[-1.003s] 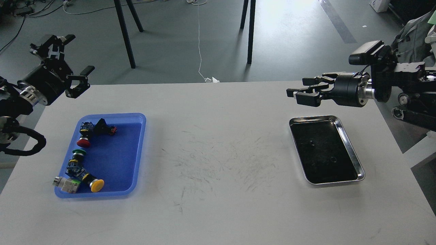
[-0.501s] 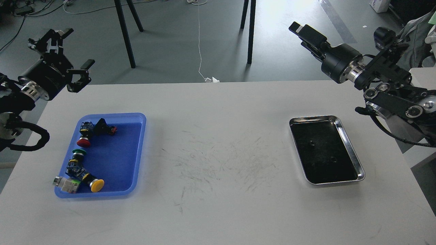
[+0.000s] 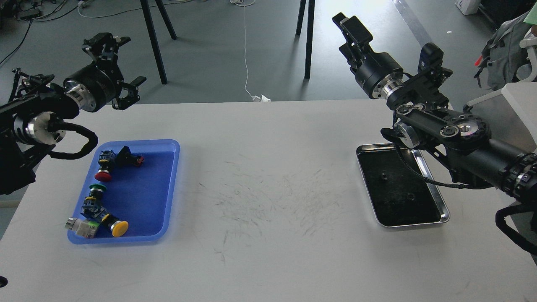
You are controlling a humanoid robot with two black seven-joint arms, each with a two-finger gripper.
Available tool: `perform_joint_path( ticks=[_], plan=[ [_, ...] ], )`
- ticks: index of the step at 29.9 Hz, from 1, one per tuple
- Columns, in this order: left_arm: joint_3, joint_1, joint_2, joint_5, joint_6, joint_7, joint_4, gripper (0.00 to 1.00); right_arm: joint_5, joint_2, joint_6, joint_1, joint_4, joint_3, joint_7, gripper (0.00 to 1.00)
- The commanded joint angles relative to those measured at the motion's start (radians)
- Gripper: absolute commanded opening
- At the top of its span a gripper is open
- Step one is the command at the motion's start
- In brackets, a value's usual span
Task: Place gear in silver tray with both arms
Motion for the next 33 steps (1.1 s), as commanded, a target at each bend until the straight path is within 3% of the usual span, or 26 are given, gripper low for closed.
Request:
perform_joint_path(
  ticks=[1, 5, 8, 10, 14, 17, 20, 28, 33],
  plan=[
    [-0.003, 0.0, -0.059, 0.001, 0.018, 0.0, 0.016, 0.99, 0.001, 0.022, -0.004, -0.022, -0.004, 0.051, 0.0, 0.99],
    [-0.002, -0.002, -0.059, 0.004, 0.027, -0.032, 0.013, 0.99, 0.099, 0.057, -0.002, -0.036, -0.008, 0.077, 0.0, 0.99],
    [-0.005, 0.003, -0.054, 0.007, 0.012, -0.098, 0.015, 0.99, 0.243, 0.058, 0.005, -0.052, -0.01, 0.087, -0.054, 0.99],
    [-0.006, 0.009, -0.054, 0.01, 0.0, -0.117, 0.016, 0.99, 0.299, 0.062, 0.011, -0.066, -0.017, 0.104, -0.071, 0.99],
    [-0.054, 0.021, -0.037, 0.001, -0.04, -0.115, 0.008, 0.99, 0.32, 0.083, 0.024, -0.072, -0.027, 0.152, -0.096, 0.99],
    [-0.13, 0.061, -0.04, 0.001, -0.037, -0.106, 0.015, 0.99, 0.408, 0.077, 0.05, -0.068, -0.039, 0.179, -0.185, 0.99],
    [-0.176, 0.079, -0.04, 0.001, -0.025, -0.088, 0.013, 0.99, 0.455, 0.074, 0.117, -0.062, -0.057, 0.202, -0.229, 0.99],
    [-0.189, 0.13, -0.039, 0.001, -0.006, -0.089, 0.013, 0.99, 0.465, 0.088, 0.12, -0.08, -0.099, 0.235, -0.263, 0.99],
    [-0.189, 0.136, -0.036, 0.001, 0.023, -0.088, 0.016, 0.99, 0.465, 0.088, 0.117, -0.085, -0.093, 0.276, -0.248, 0.99]
  ],
)
